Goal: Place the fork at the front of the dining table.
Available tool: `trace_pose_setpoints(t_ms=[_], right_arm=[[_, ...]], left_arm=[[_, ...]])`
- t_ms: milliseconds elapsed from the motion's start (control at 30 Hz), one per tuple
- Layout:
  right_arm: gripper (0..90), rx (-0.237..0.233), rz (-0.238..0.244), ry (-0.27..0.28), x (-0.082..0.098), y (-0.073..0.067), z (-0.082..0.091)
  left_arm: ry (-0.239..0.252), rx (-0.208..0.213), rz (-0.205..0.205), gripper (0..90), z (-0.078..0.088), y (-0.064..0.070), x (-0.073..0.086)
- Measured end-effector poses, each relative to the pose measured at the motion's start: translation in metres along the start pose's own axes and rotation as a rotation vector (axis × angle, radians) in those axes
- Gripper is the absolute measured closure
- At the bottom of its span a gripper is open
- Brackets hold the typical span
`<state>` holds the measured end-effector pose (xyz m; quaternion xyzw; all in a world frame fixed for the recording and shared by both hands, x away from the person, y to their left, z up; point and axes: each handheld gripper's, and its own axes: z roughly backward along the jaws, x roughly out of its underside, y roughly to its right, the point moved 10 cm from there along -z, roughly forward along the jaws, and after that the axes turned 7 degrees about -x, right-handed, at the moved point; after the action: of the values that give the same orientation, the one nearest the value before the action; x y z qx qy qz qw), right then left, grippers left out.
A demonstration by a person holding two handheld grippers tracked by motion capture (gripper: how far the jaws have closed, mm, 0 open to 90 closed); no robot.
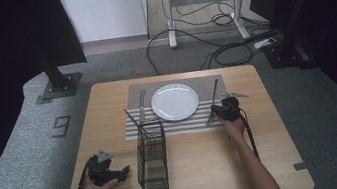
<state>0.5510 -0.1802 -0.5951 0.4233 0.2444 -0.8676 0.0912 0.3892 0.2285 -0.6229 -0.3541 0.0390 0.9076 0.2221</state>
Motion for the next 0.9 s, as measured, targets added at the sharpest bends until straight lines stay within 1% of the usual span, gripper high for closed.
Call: trace_pose_setpoints(t_ms=[233,367,633,900], right_arm=[[84.2,0.002,-0.014,-0.002,0.001,0.003,-0.002],[83.6,0.005,-0.035,-0.006,0.003,0.005,-0.003],[82.0,-0.001,-0.093,-0.011,0.005,0.01,-0.005],[79.0,0.009,-0.117,-0.031,0.01,0.014,-0.007]], left_arm=[[0.0,0.0,0.0,0.0,0.0,0.0,0.0],[-0.001,0.0,0.0,0.0,0.0,0.0,0.0],[0.0,0.0,0.001,0.0,0.0,0.0,0.0],[0.0,0.0,0.0,0.0,0.0,0.0,0.0]])
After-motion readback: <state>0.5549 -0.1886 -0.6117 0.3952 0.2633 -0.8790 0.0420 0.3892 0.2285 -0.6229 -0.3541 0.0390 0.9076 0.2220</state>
